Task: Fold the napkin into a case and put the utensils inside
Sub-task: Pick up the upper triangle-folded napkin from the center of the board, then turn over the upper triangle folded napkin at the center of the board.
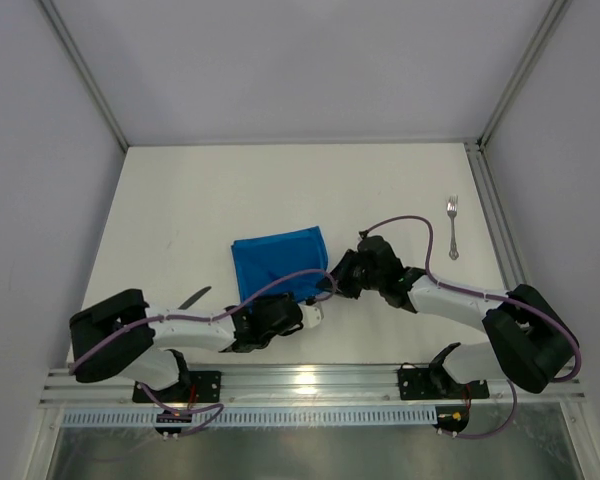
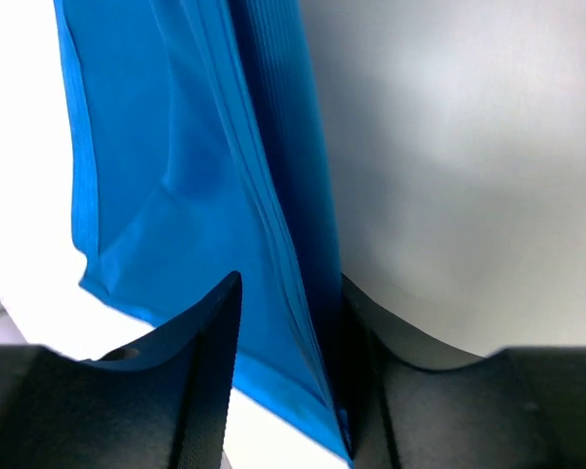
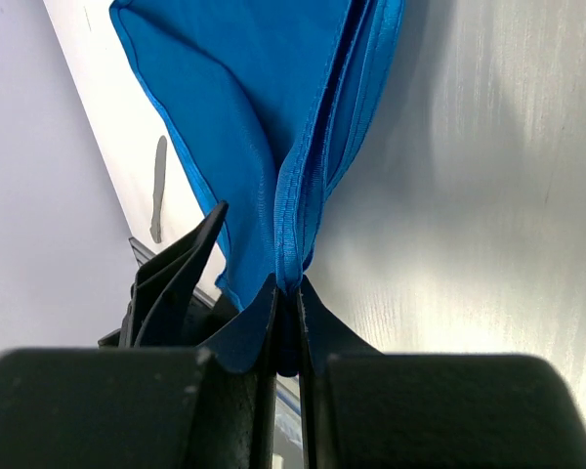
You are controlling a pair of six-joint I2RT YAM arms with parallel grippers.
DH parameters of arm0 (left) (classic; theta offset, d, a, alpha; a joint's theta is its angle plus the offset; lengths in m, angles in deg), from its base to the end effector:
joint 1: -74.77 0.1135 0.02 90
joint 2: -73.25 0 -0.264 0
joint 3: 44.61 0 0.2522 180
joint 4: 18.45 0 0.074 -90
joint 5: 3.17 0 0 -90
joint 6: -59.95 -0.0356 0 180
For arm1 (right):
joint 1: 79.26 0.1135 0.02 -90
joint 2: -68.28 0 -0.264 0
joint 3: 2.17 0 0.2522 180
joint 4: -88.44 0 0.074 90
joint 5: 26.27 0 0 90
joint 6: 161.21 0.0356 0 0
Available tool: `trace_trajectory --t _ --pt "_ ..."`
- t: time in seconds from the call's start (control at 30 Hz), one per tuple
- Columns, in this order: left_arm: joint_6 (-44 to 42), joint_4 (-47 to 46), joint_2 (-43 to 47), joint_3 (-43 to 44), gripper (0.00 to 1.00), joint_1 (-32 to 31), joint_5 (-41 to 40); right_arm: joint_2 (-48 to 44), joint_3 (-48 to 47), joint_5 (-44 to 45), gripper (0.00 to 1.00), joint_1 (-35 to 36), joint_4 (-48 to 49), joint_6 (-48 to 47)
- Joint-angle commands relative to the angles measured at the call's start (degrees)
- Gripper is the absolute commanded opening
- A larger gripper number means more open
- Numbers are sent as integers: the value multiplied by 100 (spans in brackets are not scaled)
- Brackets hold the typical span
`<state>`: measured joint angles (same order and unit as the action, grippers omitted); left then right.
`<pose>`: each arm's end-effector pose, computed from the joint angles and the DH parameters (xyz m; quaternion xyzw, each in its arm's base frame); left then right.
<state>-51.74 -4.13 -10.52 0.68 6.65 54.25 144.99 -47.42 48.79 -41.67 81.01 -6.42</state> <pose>0.1116 -0.2264 0.1362 0.5788 0.7075 0.1236 0.3862 0.1995 0.1651 0.1708 0.1558 0.8826 0.4068 0.1767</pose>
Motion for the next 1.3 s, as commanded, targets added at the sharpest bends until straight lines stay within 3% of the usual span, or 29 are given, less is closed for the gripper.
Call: trace_trajectory --t 0.0,0.17,0.47,0.57,0.63,0.97,1.27 --pt "-133 513 615 -331 42 140 -39 -174 -16 26 4 -58 44 -19" --pt "-616 735 1160 -674 39 465 190 -95 -33 -18 4 -84 35 -90" --pt "-687 1051 1372 -771 26 800 401 -112 -42 0 4 -111 -35 -151" --pt "-696 1139 1407 -675 16 844 454 -86 -60 -26 4 -111 -44 -169" --pt "-652 1201 1398 -561 0 844 472 -77 -86 -9 4 -111 -70 -186" --pt "-599 2386 1433 661 0 1081 753 -349 -902 211 4 -198 -1431 -986" --pt "-749 2801 1398 1215 0 1257 762 -314 -931 -17 4 -348 -1689 -1461"
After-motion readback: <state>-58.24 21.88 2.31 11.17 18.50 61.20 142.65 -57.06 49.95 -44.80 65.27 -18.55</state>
